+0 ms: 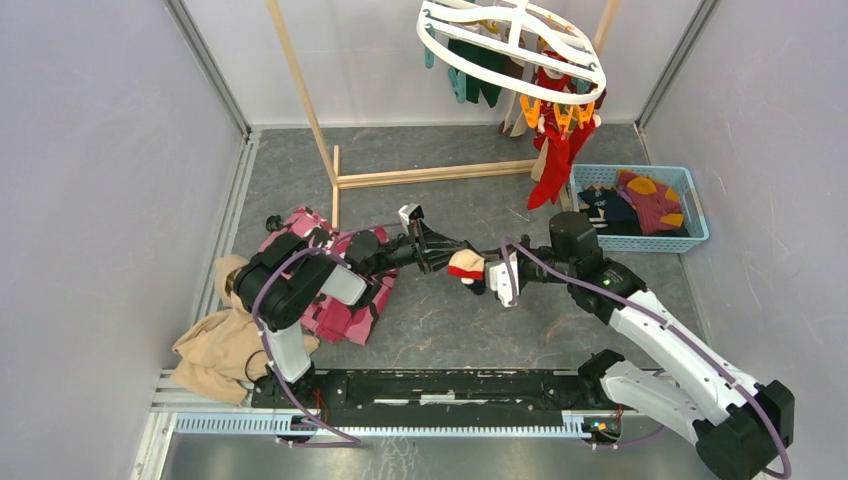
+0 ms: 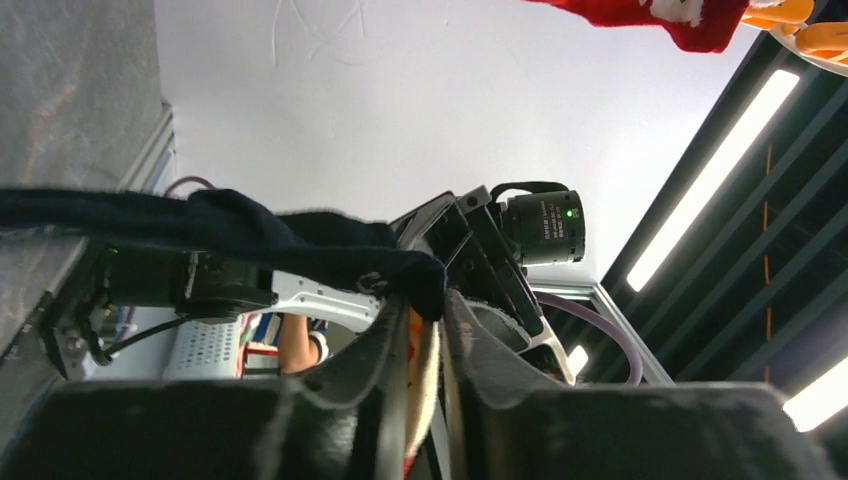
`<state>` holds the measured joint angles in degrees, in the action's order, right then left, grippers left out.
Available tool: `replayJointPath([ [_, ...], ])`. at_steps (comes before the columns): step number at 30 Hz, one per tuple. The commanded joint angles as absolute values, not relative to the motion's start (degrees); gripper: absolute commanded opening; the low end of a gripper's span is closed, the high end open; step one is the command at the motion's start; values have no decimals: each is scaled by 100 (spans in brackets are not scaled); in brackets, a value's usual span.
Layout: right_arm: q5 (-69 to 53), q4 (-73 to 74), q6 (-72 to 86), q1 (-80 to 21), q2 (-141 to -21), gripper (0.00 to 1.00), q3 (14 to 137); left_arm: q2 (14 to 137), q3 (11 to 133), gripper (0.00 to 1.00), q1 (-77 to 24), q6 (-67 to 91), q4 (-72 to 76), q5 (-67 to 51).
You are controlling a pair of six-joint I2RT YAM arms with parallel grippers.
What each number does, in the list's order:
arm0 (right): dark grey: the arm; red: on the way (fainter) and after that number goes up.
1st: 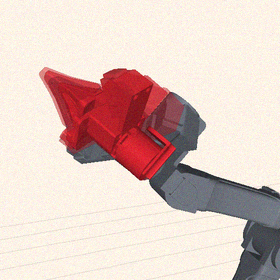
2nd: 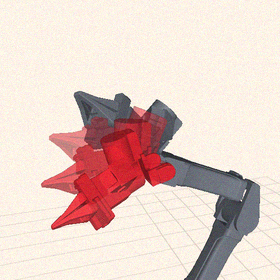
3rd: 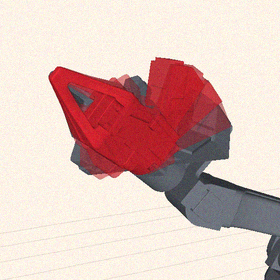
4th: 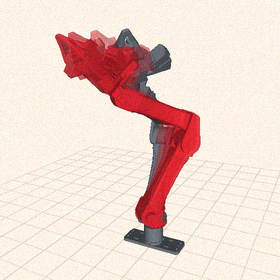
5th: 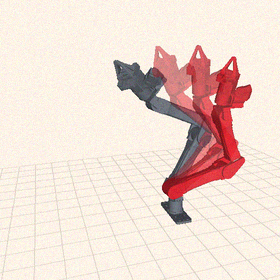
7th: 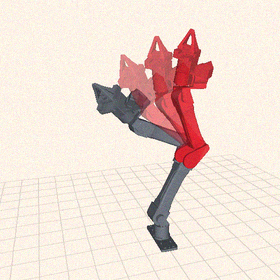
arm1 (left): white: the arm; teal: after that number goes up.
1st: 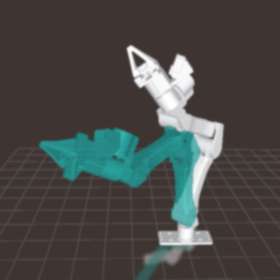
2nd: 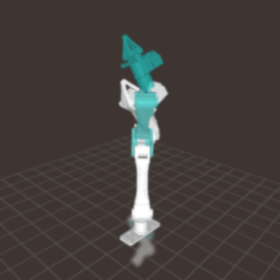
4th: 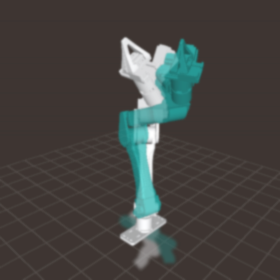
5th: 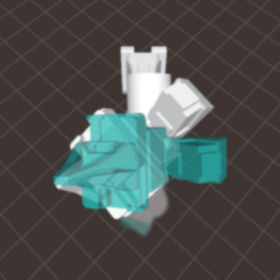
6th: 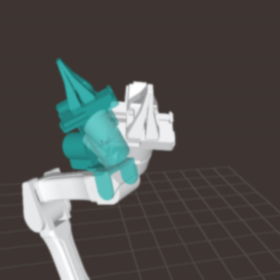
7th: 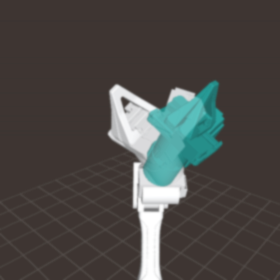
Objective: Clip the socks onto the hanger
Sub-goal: Pick up the sock from the bin.
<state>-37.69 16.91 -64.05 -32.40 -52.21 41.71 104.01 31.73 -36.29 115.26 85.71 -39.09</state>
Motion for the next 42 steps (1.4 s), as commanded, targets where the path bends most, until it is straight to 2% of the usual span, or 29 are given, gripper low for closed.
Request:
replayJointPath([
  [1,-4569,1998,-5519,-3001,-5226,0,4420,10186,3029,32,-3390,10986,9935,-3831],
  [4,-5435,2545,-5284,-2438,-5488,0,4815,9858,2788,44,-3168,10126,9764,-3914],
  [7,-6221,3276,-5446,-1907,-5809,0,5160,9168,2497,53,-2949,8904,9091,-4026],
  [9,-6394,3670,-5608,-1779,-6009,0,5287,8466,2492,57,-2934,7468,7920,-4076],
  [11,-6502,3835,-5692,-1685,-6123,0,5317,7598,2677,63,-2957,5733,5999,-3948],
  [14,-6622,3858,-5686,-1627,-6165,0,5293,6090,3076,85,-3136,2867,2754,-2874],
  [16,-6695,3841,-5695,-1620,-6156,0,5258,5369,2940,98,-3180,1881,2445,-2356],
  [17,-6721,3838,-5701,-1615,-6152,0,5256,5026,2769,100,-3181,1596,2622,-2204],
  [20,-6797,3942,-5808,-1613,-6211,0,5275,4358,1987,100,-3202,1262,3982,-2143],
  [23,-6855,4090,-5957,-1612,-6299,0,5275,4331,1434,100,-3295,840,5177,-2620],
  [27,-6929,4254,-6103,-1617,-6434,0,5306,4649,1506,93,-3863,-563,5052,-3100],
  [31,-6994,4379,-6244,-1624,-6510,0,5310,5099,1993,91,-4722,-2128,4130,-2695],
  [38,-7055,4482,-6364,-1613,-6579,0,5291,6188,2654,85,-5223,-2691,4152,-2366],
  [42,-7058,4514,-6406,-1616,-6633,0,5291,6652,3002,76,-5340,-2541,4276,-2588],
])
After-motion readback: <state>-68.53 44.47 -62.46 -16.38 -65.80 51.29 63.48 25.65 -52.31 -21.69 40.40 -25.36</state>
